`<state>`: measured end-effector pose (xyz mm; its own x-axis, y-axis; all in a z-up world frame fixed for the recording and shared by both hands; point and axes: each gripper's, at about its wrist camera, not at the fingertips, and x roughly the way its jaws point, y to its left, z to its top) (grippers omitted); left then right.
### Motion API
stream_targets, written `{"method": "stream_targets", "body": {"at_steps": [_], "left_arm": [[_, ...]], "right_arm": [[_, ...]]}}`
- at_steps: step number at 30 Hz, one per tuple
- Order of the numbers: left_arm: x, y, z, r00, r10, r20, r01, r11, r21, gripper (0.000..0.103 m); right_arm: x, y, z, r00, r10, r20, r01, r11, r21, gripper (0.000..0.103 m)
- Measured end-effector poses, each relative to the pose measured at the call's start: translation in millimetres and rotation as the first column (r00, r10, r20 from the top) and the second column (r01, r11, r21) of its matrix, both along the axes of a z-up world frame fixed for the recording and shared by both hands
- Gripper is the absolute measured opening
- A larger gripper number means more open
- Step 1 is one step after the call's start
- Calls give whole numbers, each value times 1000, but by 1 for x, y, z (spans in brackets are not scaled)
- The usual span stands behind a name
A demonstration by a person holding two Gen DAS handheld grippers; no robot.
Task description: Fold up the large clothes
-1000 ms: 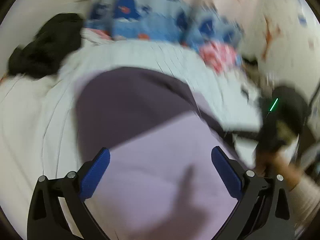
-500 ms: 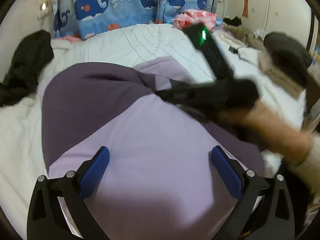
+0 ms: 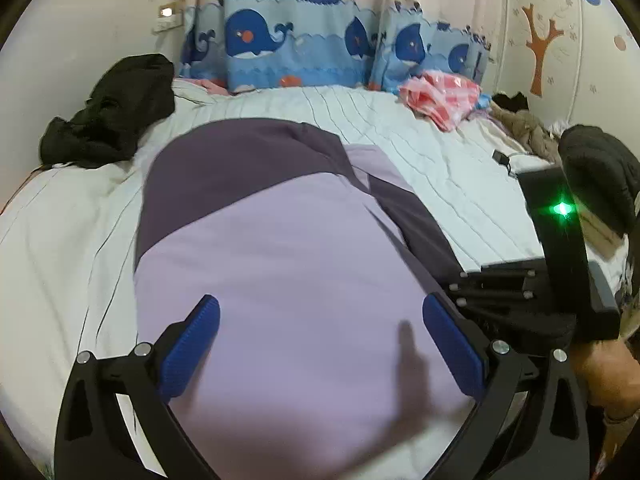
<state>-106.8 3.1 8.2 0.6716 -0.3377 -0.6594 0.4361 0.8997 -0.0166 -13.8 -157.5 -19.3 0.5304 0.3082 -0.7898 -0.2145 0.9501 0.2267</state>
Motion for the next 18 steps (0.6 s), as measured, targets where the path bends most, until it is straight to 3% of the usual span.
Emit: {"method": "stream_targets", "body": {"at_steps": [4, 6, 8, 18], "left_arm": [[-24, 7, 13, 997, 47, 62, -47, 999, 5, 97], [-33, 11, 17, 996, 61, 64, -61, 998, -9, 97], [-45, 15, 22, 994, 74, 77, -73, 997, -16, 97], [-87, 18, 36, 983, 53, 177, -63, 997, 52, 97]], "right_arm": [[-37, 6, 18, 995, 6, 102, -4, 1000, -17, 4], [-46, 12, 0, 996, 7, 84, -1, 998, -69, 4], [-45, 15, -13, 998, -11, 66, 15, 998, -59, 4], [-60, 11, 2, 998, -25, 49, 29, 996, -85, 4]]}}
